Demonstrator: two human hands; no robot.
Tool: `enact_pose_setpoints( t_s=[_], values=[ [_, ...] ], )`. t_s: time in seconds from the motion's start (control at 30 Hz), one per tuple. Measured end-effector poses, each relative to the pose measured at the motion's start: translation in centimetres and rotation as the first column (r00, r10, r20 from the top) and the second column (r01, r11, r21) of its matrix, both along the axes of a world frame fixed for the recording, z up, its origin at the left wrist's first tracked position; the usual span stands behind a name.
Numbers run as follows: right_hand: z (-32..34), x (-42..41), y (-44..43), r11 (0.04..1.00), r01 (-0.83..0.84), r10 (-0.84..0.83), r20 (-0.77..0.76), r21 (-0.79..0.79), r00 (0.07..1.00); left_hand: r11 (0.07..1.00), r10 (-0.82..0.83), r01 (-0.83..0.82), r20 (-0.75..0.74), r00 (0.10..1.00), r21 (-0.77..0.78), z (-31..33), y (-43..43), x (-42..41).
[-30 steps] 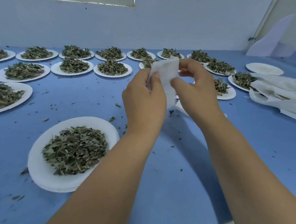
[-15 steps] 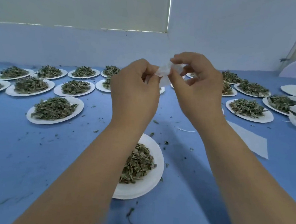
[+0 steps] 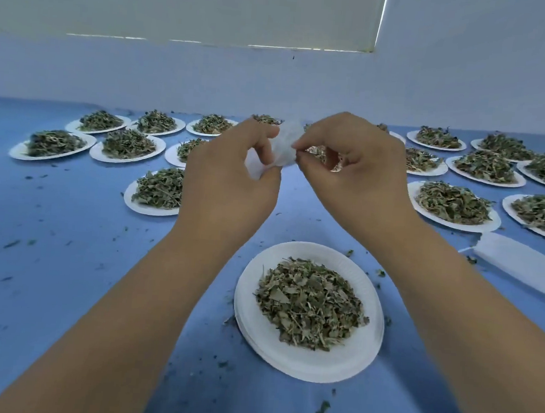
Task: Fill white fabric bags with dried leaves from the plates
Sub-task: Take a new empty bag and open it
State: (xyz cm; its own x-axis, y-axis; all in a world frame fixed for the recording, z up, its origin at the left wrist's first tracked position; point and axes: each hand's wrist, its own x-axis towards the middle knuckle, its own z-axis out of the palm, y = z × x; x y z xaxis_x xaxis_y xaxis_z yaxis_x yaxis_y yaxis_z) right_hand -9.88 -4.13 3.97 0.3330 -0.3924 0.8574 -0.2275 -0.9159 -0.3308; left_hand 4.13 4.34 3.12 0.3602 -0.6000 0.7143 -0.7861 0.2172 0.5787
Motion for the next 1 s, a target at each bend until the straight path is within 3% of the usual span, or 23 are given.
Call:
enact_pose_setpoints(
  t_s=[0.07,0.13,0.27,0.43,0.57,0.77,0.87,0.93,1.0],
  values=[
    [-0.6,0.4,0.2,0.999,-0.034,0.034,-0.074,0.002,0.997,0.986,-0.056,0.05,0.036,0.998,0.157,-0.7,0.4,1.2],
    [-1.2,0.6,0.5,0.999,-0.047,0.048,-0.105,0.013,0.993,0.941,-0.13,0.13,-0.023,0.991,0.311,-1.4,0.7,2.3],
    [-2.3,0.9,1.3,0.991,-0.114,0.125,-0.169,0.073,0.978,0.862,-0.159,0.183,-0.091,0.983,0.472,-3.2,0.3,3.5],
    [-2.9,0.6,1.6,0.98,-0.107,0.152,-0.286,0.169,0.946,0.917,-0.043,0.04,-0.002,0.999,0.397,-3.9,-0.8,3.9],
    [-2.6,0.0,1.8,0.948,-0.136,0.222,-0.287,0.289,0.932,0.941,-0.007,-0.004,0.03,1.0,0.337,-3.8,-0.6,3.8],
    [-1.7,-0.4,2.4,0.878,-0.112,0.33,-0.419,0.465,0.846,0.978,0.042,-0.095,0.266,0.963,0.188,-3.3,-0.1,2.9],
    [-1.4,-0.3,2.8,0.814,-0.205,0.455,-0.378,0.543,0.807,0.972,0.009,-0.085,0.328,0.945,0.219,-2.8,0.2,2.6],
    [-1.4,-0.4,2.9,0.793,-0.25,0.503,-0.366,0.556,0.783,0.952,-0.007,-0.132,0.447,0.895,0.277,-2.6,0.3,2.3],
    [-1.4,-0.6,3.1,0.794,-0.233,0.499,-0.382,0.562,0.778,0.951,-0.036,-0.086,0.384,0.923,0.296,-2.6,0.6,2.0]
  ],
)
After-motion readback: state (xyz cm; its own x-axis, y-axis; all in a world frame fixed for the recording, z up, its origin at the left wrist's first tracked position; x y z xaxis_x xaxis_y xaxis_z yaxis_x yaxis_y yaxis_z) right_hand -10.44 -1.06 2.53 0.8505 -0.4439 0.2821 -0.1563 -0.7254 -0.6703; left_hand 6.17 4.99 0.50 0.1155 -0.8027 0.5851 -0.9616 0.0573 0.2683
